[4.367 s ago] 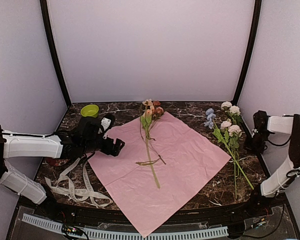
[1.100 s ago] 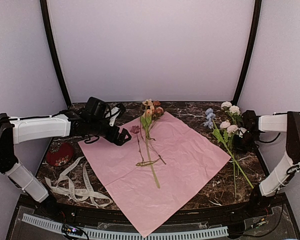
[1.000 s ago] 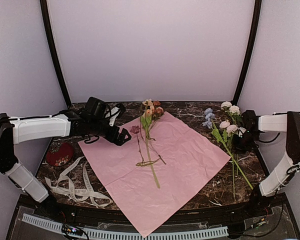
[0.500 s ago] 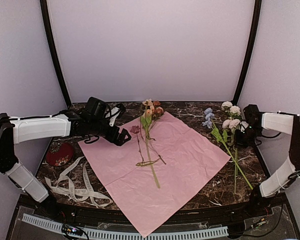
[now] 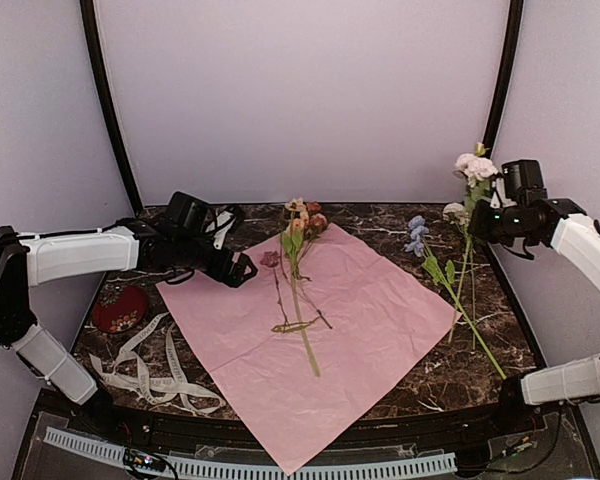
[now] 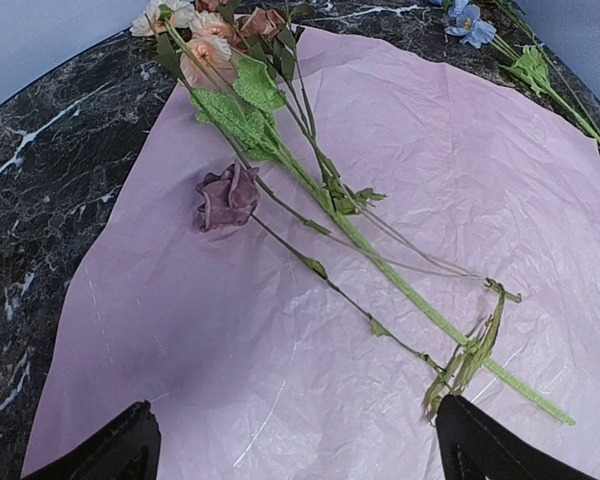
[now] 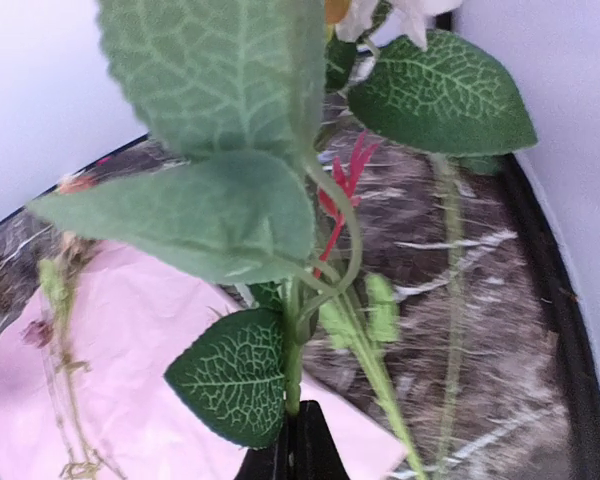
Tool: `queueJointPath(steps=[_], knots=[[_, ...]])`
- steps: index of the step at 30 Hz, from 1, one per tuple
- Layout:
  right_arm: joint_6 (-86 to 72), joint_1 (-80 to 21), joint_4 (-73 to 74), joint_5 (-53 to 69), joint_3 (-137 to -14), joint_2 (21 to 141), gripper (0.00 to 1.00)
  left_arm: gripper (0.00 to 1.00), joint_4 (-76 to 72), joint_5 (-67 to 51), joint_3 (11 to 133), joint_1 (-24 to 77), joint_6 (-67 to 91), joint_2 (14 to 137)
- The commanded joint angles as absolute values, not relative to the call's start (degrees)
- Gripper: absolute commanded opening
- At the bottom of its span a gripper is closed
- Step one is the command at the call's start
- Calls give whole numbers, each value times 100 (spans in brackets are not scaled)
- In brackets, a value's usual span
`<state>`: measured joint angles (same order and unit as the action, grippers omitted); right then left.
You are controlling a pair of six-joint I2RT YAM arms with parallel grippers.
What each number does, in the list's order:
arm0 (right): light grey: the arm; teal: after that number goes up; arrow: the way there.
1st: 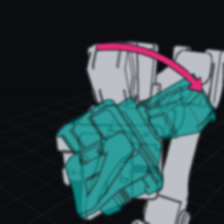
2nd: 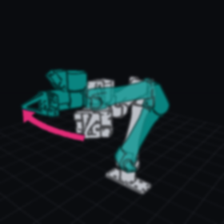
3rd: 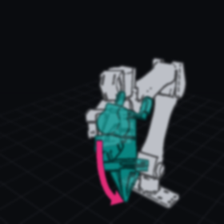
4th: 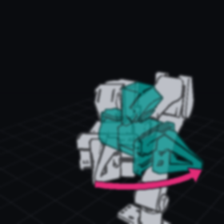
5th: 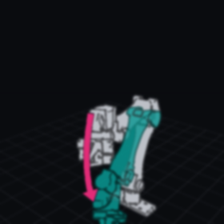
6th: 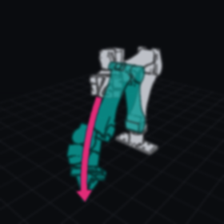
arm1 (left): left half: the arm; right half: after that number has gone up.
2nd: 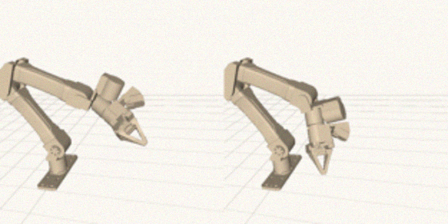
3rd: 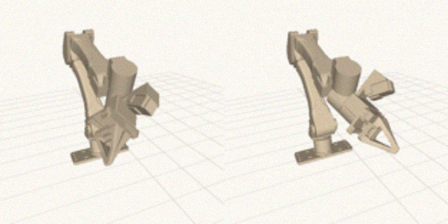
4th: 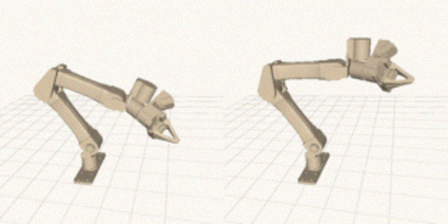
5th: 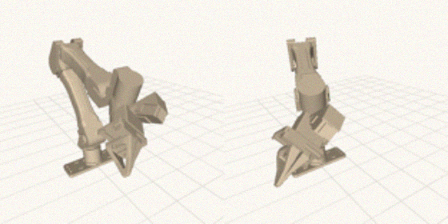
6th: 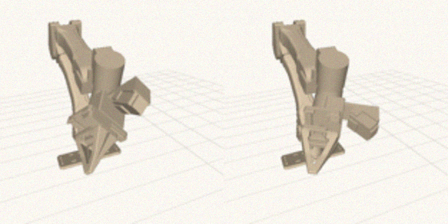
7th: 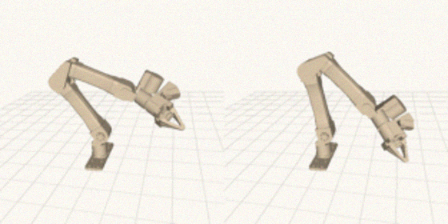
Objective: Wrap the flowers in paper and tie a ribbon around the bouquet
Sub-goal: Place the fake flower on the flattened wrapping paper.
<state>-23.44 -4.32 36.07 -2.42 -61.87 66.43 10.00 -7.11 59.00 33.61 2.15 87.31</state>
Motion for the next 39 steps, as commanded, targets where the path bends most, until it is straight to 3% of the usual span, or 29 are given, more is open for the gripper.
queueJointPath(steps=[1,4,9,20,23,26,30,34,39], knots=[[-3572,-2038,1970,660,-6268,7245,0,99,1043,-887,5929,3290,247,8761],[-4187,-2863,779,1097,-6502,8129,0,99,1078,-850,5941,3249,255,8804],[-4339,-3734,387,1328,-7717,10089,0,99,1061,-820,5897,3221,211,8797],[-4457,-3955,547,1630,-9026,12227,0,99,1129,-919,5975,3163,238,8836],[-4205,-3955,855,1553,-9222,12400,0,99,1153,-884,5978,3160,241,8851],[-3790,-3934,1409,1306,-9533,12428,26,99,1153,-950,5986,3153,259,8859],[-3113,-3858,2376,1180,-10015,12245,42,99,1190,-925,6000,3154,261,8885],[-2648,-3716,3140,587,-9795,11487,48,99,1164,-914,5986,3153,251,8884],[-2567,-3075,3650,-557,-8419,10133,49,99,1240,-928,6043,3150,245,8884]])
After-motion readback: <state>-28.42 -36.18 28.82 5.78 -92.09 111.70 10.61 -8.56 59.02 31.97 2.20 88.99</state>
